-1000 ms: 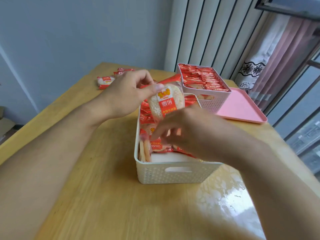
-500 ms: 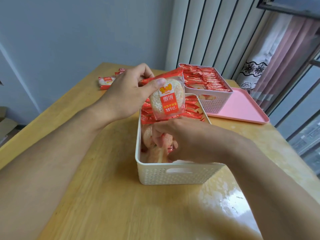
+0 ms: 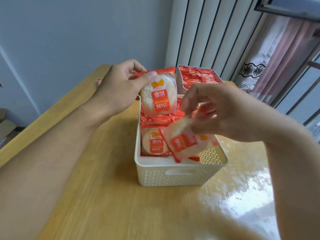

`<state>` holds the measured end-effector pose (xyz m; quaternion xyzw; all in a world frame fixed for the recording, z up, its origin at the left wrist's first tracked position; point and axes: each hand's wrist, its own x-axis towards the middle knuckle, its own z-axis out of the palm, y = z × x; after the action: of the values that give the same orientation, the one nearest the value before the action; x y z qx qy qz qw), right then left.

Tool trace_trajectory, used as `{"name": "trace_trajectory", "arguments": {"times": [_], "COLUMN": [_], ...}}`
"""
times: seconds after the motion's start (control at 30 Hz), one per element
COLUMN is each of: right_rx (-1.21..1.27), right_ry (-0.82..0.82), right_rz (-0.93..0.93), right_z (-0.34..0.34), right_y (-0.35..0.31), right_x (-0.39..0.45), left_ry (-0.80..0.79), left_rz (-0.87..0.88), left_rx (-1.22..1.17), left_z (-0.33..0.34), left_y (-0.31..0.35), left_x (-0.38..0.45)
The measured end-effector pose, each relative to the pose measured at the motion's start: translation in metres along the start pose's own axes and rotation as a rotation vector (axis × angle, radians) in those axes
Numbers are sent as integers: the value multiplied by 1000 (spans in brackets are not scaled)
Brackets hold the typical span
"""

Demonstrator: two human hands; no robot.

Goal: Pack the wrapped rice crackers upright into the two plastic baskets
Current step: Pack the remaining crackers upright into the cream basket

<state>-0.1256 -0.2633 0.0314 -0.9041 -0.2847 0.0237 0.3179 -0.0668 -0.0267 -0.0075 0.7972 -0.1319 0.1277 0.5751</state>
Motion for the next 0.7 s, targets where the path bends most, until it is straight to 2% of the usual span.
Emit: {"name": "trace_trajectory", "arguments": {"times": [0.1,0.2,0.3,0.43,0.53,0.6,0.7], "right_rx": [-263,-435,-583,-595,-582,-610,-700], "right_ry": [17,-33,-73,-135,-214,-182,-68], "right_rz": [128,148,181,230,259,236,197], "right_z": [-2,20,32,29,28,29,32], "right_y": [-2,-4,-1,3,2,4,9], "right_x": [-8,-5,-2,-3,-4,-3,0], "left_ry": [-166,-335,-417,-429,-551,-629,-602], "left_rz": [19,54,67,62,52,35,61], "left_rx": [103,181,254,259,353,414,501], "left_z": [1,4,6,5,3,6,12], "left_y": [1,3,4,4,6,6,3], "left_x": [-3,-8,-11,-14,-16,-18,-19]}}
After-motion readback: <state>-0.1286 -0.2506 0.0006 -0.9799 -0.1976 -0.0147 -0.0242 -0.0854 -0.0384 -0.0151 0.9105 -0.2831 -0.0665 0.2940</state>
